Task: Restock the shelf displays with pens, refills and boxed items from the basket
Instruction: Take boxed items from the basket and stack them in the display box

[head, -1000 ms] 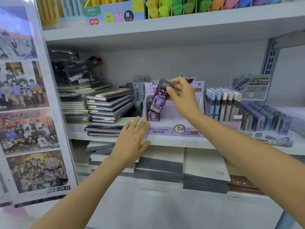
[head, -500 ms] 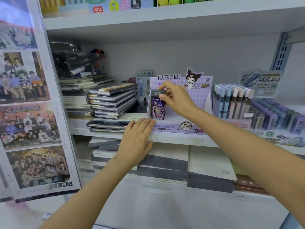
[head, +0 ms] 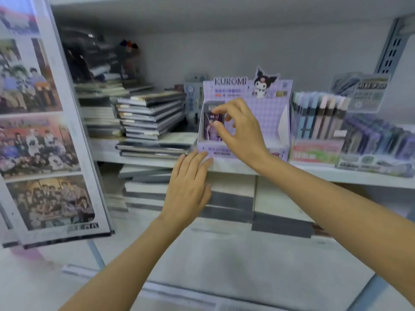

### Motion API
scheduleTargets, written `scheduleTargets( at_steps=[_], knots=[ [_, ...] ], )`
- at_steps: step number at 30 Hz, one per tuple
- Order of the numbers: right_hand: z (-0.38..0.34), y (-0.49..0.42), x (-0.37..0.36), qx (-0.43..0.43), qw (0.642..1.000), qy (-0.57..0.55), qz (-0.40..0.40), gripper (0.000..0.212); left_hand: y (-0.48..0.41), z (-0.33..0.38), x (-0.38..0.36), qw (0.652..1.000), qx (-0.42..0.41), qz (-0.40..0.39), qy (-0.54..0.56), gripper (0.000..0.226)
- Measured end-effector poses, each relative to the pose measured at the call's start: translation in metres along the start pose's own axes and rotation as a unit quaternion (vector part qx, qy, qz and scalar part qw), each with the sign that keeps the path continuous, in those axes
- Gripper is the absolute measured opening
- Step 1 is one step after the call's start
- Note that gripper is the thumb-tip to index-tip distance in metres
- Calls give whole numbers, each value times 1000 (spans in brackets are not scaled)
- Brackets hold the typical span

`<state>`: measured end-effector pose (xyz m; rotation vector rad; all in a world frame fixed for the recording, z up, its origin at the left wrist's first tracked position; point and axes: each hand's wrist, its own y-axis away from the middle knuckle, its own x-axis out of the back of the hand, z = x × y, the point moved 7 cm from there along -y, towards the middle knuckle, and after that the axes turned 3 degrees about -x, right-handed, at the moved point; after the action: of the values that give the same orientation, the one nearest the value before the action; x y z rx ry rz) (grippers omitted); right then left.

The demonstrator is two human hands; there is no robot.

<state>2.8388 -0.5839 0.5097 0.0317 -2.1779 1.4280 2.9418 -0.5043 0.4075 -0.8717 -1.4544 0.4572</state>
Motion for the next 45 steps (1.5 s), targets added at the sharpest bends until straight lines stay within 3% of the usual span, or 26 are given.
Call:
scheduleTargets(
  at_steps=[2,3,5,9,12,15,18,20,22,24,28,33,39,42,45],
  knots=[
    [-11,41,-8,24,998,-51,-21,8,37,14,-16,999,10,33,35,43],
    [-12,66,-17,21,996,-72,-44,9,59,21,-33,998,21,13,51,40],
    [-6,122,-40,-12,988,-101,-114,12,108,34,-77,988,57,-93,110,35],
    [37,246,-95,-134,943,-96,-290,16,224,70,-165,914,120,-355,158,36],
    [78,344,-122,-232,876,-64,-417,16,302,97,-202,861,142,-455,178,45],
    [107,446,-132,-320,785,-40,-528,16,359,114,-218,809,138,-543,178,55],
    [117,531,-132,-363,689,-18,-627,36,390,122,-224,812,118,-551,154,59],
    [118,568,-130,-378,653,-10,-657,57,392,124,-223,831,119,-525,137,60],
    [119,591,-129,-373,652,13,-661,72,389,127,-221,852,122,-491,133,63],
    [121,599,-132,-338,675,57,-653,76,388,130,-222,867,111,-469,127,63],
    [122,603,-140,-309,700,62,-641,46,395,130,-228,864,132,-467,134,60],
    [122,613,-138,-373,678,-12,-633,35,409,131,-236,836,148,-502,166,57],
    [137,599,-131,-463,636,-116,-606,23,406,130,-233,832,148,-506,172,57],
    [125,603,-133,-434,613,-102,-652,25,407,128,-234,829,151,-513,165,57],
    [113,615,-138,-379,615,-52,-690,22,407,128,-234,827,157,-508,180,56]
  ],
)
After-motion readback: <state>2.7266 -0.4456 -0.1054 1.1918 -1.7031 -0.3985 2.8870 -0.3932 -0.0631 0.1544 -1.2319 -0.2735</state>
